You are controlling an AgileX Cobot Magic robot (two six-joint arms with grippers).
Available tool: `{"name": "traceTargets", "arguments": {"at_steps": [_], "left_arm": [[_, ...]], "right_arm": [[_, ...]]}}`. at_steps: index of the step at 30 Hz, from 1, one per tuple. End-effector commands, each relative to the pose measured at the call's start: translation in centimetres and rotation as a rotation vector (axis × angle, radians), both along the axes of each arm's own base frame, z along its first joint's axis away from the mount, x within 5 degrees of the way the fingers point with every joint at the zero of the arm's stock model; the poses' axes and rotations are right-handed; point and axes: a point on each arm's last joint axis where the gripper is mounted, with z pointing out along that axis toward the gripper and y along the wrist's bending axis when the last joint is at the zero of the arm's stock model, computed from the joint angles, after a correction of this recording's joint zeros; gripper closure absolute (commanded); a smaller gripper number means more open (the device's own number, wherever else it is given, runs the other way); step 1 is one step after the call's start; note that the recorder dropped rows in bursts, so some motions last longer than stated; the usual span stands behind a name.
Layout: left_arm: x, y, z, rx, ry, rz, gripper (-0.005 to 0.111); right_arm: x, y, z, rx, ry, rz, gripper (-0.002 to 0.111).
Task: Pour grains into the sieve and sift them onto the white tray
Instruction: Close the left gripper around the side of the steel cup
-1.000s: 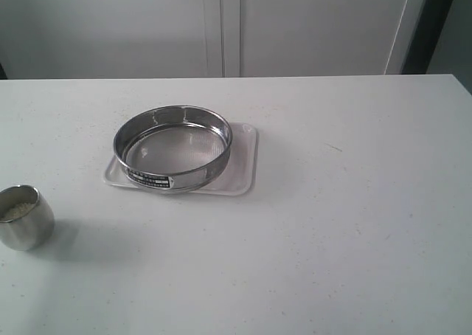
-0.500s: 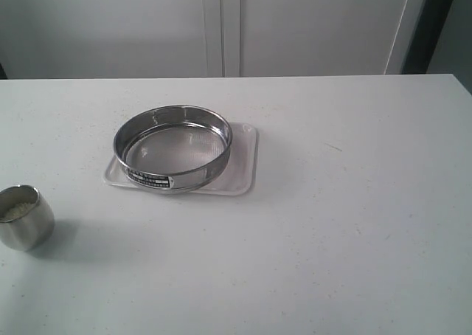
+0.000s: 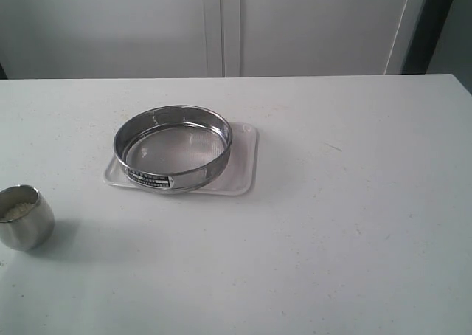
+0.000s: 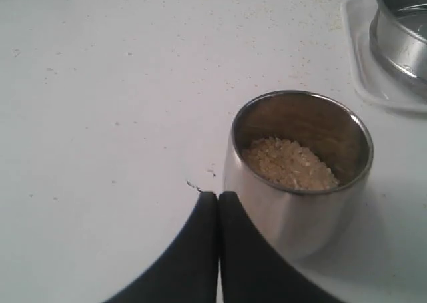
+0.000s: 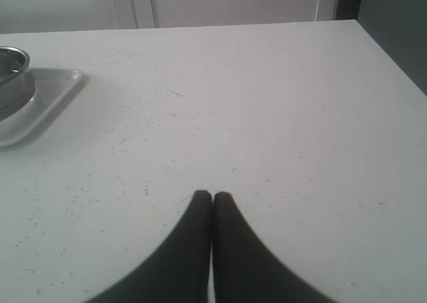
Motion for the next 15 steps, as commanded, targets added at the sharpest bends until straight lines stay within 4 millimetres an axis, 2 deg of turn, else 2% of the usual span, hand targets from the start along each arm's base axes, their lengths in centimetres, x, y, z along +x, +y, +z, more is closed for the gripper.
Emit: {"name": "traceTargets", "arguments": {"at_steps": [1, 4, 9, 15], "left_arm": [[0.1, -0.3, -1.0, 0.020, 0.042, -0.043, 0.107], [0.2, -0.3, -1.9, 0.021, 0.095, -0.051, 0.107], [0.9, -1.3, -2.9, 0.056, 0.099, -0.200, 0.107], [0.8, -1.6, -3.0, 0.059, 0.101, -0.238, 0.107]], "right_arm": [[0.0, 0.0, 0.0, 0.006, -0.013, -0.003, 0.108], [0.0, 0.0, 0.0, 0.006, -0.013, -0.003, 0.108], [0.0, 0.0, 0.0, 0.006, -0.015, -0.003, 0.108], [0.0, 0.0, 0.0, 0.006, -0.015, -0.003, 0.108]]}}
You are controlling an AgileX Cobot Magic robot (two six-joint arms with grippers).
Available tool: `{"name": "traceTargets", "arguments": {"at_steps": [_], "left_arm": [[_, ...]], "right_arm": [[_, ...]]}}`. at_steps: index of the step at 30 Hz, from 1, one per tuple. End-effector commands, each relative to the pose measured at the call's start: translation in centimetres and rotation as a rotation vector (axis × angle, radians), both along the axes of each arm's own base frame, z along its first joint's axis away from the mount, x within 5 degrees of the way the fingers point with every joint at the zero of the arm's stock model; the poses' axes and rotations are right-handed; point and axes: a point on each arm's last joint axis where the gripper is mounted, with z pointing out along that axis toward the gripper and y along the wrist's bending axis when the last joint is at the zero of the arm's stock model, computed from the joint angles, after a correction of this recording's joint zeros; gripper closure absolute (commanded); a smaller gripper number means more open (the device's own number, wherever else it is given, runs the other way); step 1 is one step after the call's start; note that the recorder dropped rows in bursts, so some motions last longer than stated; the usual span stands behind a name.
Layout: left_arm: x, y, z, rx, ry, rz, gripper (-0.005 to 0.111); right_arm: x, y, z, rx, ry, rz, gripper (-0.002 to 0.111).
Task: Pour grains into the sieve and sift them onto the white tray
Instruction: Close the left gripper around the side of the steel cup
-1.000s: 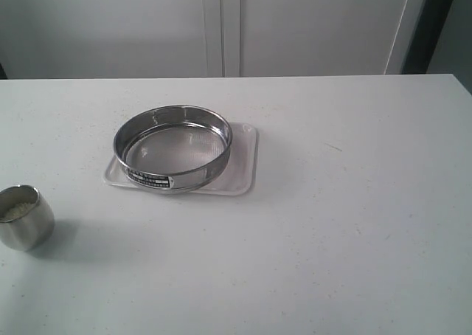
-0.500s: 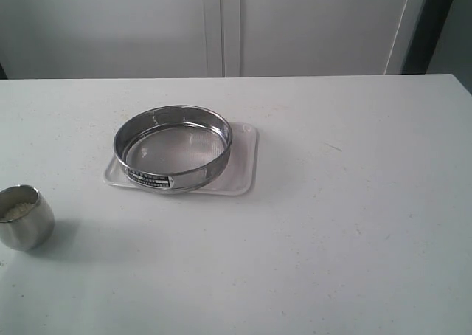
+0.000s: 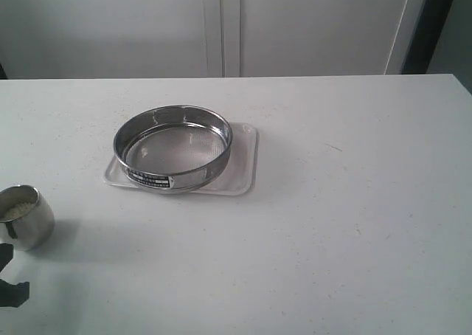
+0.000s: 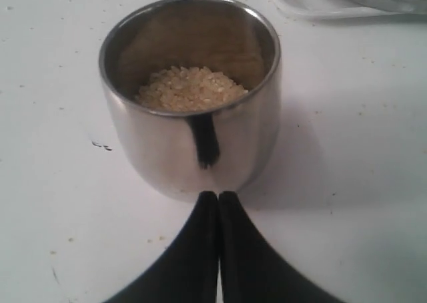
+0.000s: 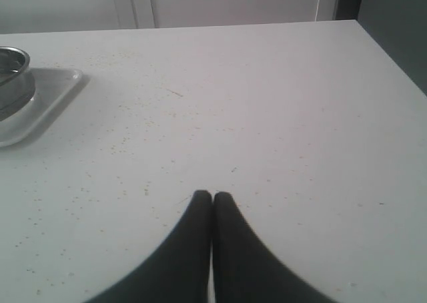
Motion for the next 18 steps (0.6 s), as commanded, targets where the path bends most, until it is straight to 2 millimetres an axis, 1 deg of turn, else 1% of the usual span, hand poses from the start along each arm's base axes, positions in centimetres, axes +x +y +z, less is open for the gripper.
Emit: {"name": "traceTargets", "arguments": {"at_steps": [1, 3, 4, 6, 7, 10, 12, 14, 18], "left_arm": [[0.00, -0.15, 0.05, 0.002, -0.007, -0.015, 0.106], [-0.01, -0.19, 0.05, 0.004, -0.007, -0.021, 0.099], [-0.11, -0.19, 0.01, 0.003, -0.004, -0.021, 0.086], [-0.26, -0.20, -0.04, 0.003, 0.001, -0.021, 0.070], [-0.41, -0.17, -0.10, 0.002, 0.007, -0.015, 0.058], [-0.40, -0.13, -0.10, -0.001, 0.007, -0.007, 0.035], [-0.40, -0.13, -0.10, -0.010, 0.009, -0.002, 0.024], [-0.41, -0.16, -0.10, -0.049, 0.017, 0.016, 0.018], [-0.41, -0.16, -0.10, -0.087, 0.025, 0.038, 0.018]], "right_arm": [[0.02, -0.01, 0.00, 0.006, -0.015, -0.003, 0.108], [0.02, -0.01, 0.00, 0.006, -0.015, -0.003, 0.108], [0.02, -0.01, 0.00, 0.006, -0.015, -0.003, 0.108], [0.02, -0.01, 0.00, 0.006, -0.015, -0.003, 0.108], [0.02, -0.01, 0.00, 0.006, -0.015, -0.003, 0.108], [0.02, -0.01, 0.00, 0.006, -0.015, -0.003, 0.108], [0.02, -0.01, 0.00, 0.006, -0.015, -0.003, 0.108], [0.02, -0.01, 0.00, 0.013, -0.014, -0.005, 0.108], [0.02, -0.01, 0.00, 0.013, -0.014, -0.005, 0.108]]}}
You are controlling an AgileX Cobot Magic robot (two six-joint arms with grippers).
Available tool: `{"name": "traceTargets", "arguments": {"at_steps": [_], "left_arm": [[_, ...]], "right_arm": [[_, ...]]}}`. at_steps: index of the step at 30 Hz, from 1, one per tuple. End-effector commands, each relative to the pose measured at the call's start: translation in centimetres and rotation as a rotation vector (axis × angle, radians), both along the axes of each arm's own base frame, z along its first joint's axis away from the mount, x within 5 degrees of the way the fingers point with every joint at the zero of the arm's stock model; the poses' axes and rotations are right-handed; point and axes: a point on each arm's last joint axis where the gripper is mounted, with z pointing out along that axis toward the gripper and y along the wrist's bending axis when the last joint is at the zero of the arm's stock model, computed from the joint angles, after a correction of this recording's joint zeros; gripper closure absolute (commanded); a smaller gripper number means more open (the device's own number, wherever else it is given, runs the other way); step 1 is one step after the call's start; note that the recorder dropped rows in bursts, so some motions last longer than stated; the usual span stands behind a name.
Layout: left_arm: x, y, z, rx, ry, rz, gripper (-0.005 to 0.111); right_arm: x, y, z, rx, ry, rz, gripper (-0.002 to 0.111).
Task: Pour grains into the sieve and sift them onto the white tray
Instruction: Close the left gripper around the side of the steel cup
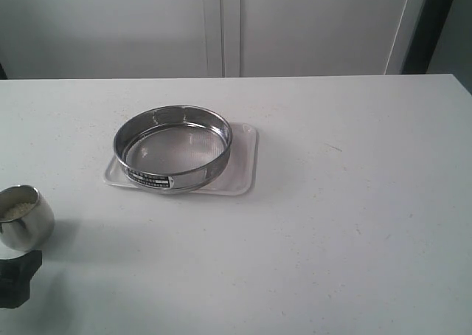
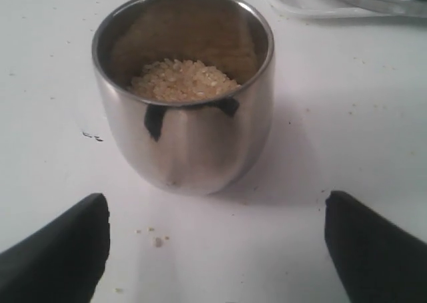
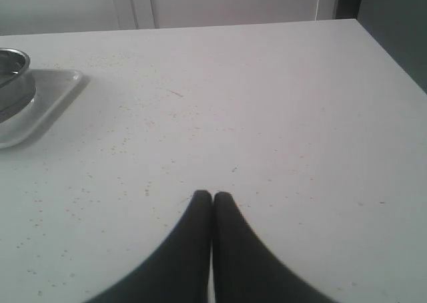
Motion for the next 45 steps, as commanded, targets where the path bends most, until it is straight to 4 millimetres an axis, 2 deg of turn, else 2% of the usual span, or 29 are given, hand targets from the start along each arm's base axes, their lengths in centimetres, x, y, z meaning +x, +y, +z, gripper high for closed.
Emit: {"name": "traceTargets", "arguments": {"at_steps": [1, 15, 21, 32, 45], "left_arm": [[-0.2, 0.0, -0.1, -0.037, 0.014, 0.022, 0.018], [-0.2, 0.0, -0.1, -0.037, 0.014, 0.028, 0.017], [-0.2, 0.2, -0.1, -0.059, 0.017, 0.062, 0.001], [0.3, -0.1, 0.1, -0.057, 0.000, 0.027, 0.002], [2.5, 0.3, 0.6, -0.040, -0.018, 0.043, 0.002]], "right_arm": [[0.0, 0.0, 0.0, 0.007, -0.015, -0.003, 0.108], [0.0, 0.0, 0.0, 0.007, -0.015, -0.003, 0.108], [0.0, 0.0, 0.0, 0.007, -0.015, -0.003, 0.108], [0.0, 0.0, 0.0, 0.007, -0.015, -0.003, 0.108], [0.0, 0.0, 0.0, 0.007, -0.015, -0.003, 0.108]]}}
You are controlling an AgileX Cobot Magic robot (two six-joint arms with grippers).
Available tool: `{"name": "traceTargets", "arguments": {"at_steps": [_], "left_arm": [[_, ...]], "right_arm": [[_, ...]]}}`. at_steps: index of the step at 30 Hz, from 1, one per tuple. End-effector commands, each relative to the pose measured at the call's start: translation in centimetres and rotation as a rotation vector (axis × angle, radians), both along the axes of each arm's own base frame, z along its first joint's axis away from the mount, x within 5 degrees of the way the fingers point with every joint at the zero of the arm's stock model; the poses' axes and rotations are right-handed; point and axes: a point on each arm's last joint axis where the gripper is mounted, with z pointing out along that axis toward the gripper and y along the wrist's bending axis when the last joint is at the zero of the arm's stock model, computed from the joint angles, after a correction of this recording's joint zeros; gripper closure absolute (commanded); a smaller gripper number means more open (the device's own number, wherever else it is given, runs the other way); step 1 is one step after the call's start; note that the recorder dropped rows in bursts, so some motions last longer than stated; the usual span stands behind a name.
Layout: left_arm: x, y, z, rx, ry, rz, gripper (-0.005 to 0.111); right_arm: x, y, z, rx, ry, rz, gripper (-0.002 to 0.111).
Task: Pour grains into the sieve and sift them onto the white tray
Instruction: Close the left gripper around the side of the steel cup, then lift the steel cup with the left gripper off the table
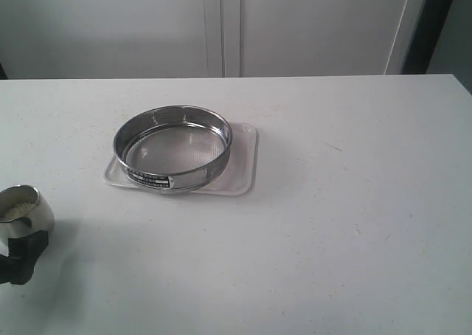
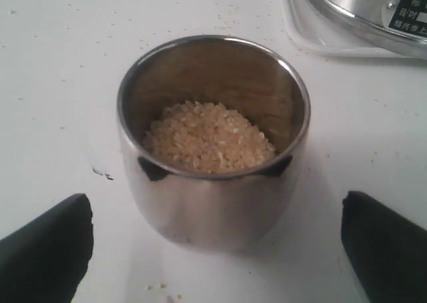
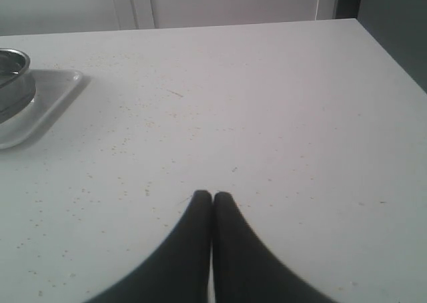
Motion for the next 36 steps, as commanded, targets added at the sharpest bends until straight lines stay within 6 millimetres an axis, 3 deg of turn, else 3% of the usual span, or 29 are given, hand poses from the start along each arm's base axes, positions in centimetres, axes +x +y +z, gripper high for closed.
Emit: {"name": "traceTargets", "arguments": {"at_steps": [1, 18, 36], "left_arm": [[0.5, 0.0, 0.2, -0.007, -0.009, 0.012, 0.002], [2.6, 0.4, 0.3, 0.026, 0.026, 0.014, 0.002], [4.5, 0.3, -1.6, 0.011, 0.029, 0.002, 0.002]], "right_arm": [[0.0, 0.0, 0.0, 0.005, -0.015, -0.002, 0.108], [0.0, 0.0, 0.0, 0.005, -0.015, -0.002, 0.108], [0.0, 0.0, 0.0, 0.005, -0.015, -0.002, 0.108]]}}
